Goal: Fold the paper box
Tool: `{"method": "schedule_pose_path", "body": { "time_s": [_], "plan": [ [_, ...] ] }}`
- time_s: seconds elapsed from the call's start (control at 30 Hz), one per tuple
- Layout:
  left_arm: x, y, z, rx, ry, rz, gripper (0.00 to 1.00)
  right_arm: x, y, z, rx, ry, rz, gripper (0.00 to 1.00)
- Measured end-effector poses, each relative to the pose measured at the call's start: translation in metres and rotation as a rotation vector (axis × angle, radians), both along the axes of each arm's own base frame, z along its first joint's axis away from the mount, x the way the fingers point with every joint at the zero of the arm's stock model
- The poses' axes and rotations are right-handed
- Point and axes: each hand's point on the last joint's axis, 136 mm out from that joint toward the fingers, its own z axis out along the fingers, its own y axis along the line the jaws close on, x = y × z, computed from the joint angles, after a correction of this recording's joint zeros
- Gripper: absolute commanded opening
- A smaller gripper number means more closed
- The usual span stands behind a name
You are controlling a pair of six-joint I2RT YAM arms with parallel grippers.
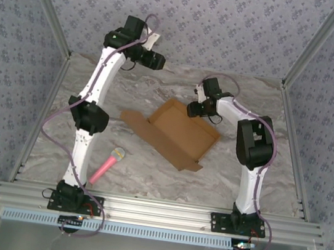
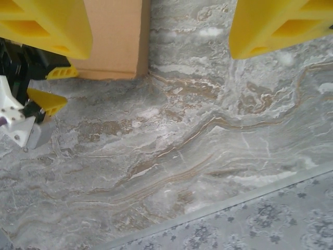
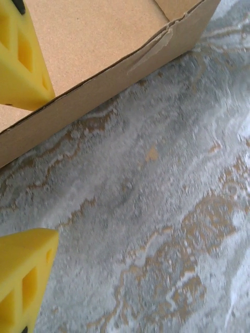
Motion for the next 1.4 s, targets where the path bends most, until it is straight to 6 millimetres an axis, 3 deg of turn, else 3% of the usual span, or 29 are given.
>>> {"method": "schedule_pose_path", "body": {
  "time_s": [0.17,0.3,0.47,0.57,0.77,1.0,1.2,1.4],
  "plan": [
    [-0.007,0.021,-0.006,0.011,0.047,0.044,0.70,0.013,-0.035,0.000,0.019,0.012,-0.100,0.53],
    [-0.012,0.038,-0.012,0.010,0.072,0.087,0.70,0.021,-0.077,-0.003,0.067,0.030,-0.222,0.50],
    [-0.015,0.069,-0.017,-0.012,0.078,0.166,0.70,0.001,-0.130,-0.016,0.171,0.085,-0.383,0.50],
    [-0.020,0.090,-0.023,-0.027,0.081,0.229,0.69,-0.019,-0.140,-0.022,0.239,0.112,-0.434,0.56],
    [-0.046,0.125,-0.045,-0.049,0.083,0.354,0.69,-0.043,-0.117,-0.016,0.387,0.100,-0.436,0.70],
    [-0.093,0.134,-0.077,-0.091,0.078,0.439,0.70,-0.073,-0.091,-0.011,0.476,0.103,-0.436,0.74],
    [-0.125,0.143,-0.102,-0.123,0.068,0.512,0.69,-0.098,-0.040,-0.006,0.510,0.111,-0.365,0.76],
    [-0.149,0.156,-0.113,-0.128,0.039,0.587,0.70,-0.113,0.009,-0.002,0.532,0.116,-0.275,0.80]
  ]
}}
